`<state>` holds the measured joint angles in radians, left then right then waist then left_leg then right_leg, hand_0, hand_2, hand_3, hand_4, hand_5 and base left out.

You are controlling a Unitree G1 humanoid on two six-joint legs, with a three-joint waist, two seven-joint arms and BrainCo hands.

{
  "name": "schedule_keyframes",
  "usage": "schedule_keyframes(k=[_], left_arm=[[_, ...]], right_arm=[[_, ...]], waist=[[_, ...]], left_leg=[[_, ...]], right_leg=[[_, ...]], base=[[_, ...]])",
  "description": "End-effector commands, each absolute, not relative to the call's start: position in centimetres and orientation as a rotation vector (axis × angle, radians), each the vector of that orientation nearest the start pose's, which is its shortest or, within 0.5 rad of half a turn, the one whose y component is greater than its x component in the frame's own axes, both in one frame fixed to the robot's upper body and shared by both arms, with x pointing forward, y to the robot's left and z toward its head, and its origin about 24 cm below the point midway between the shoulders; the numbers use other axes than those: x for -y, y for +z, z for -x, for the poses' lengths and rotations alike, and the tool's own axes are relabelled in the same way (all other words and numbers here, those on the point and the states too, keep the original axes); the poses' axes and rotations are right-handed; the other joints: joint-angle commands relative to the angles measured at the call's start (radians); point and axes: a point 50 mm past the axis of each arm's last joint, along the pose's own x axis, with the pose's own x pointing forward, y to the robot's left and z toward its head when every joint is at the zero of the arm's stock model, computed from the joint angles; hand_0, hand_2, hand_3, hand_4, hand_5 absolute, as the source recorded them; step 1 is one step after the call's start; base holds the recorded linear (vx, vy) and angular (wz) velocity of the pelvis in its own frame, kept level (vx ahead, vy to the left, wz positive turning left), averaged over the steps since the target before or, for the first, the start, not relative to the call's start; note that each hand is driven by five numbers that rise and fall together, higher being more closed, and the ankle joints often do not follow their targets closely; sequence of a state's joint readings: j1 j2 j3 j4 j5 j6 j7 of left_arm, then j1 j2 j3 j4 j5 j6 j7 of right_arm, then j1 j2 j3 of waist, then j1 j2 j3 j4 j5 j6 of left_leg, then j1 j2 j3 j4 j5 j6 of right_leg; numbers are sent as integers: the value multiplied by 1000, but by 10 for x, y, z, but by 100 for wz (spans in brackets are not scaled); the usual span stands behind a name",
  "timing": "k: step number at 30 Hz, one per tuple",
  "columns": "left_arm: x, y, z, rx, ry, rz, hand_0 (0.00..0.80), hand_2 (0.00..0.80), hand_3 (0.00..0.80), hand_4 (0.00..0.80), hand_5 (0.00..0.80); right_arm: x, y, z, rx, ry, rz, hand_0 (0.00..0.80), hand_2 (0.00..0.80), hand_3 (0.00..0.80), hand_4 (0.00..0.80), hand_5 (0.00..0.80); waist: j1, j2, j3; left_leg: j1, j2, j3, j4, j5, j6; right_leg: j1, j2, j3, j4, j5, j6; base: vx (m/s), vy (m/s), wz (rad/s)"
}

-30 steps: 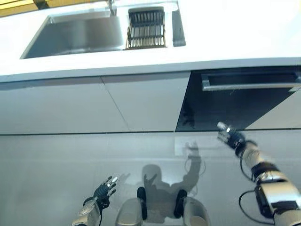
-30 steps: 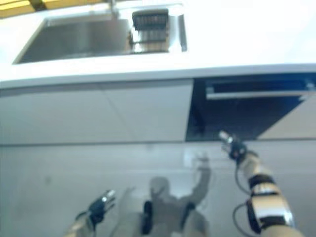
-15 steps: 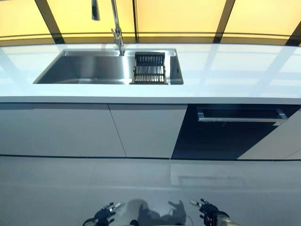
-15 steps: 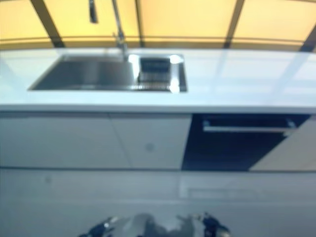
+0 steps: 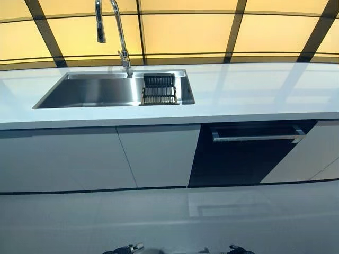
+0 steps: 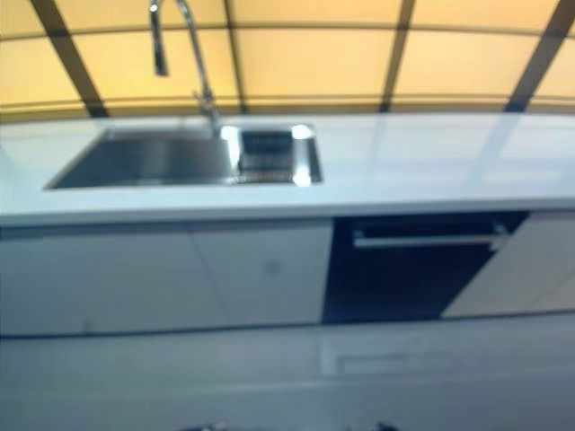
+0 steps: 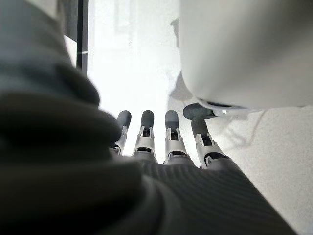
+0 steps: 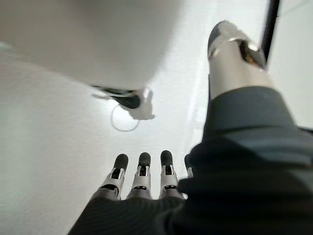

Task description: Take plates into dishwasher

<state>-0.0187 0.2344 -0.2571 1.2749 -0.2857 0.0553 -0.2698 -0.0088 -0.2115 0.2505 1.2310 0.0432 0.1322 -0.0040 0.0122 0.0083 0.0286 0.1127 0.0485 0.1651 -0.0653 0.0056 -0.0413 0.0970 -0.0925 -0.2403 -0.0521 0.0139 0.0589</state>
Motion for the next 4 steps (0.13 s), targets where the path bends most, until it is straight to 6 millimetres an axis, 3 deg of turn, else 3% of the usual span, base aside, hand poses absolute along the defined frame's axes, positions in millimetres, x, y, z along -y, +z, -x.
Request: schedule_keyframes(k=[1,4], left_arm=[[-188,-170,-85,-1323,-208,69,0,0,0,0,0],[-190,-170,-84,-1303,-163,86,0,0,0,0,0]], right_arm=[[206,-170,-87,-1387,5,304,0,0,0,0,0],[210,-170,-80,-1436,-6,342,0,0,0,0,0]], waist=[[-11,-32,40],[-10,-30,39]], left_leg=[[23,-11,-12,-13,0,22],[28,-11,-10,-16,-3,25]], right_leg=[[3,-47,39,-32,90,47],[4,-46,40,-32,89,47]], base=[[39,13,0],[11,5,0]])
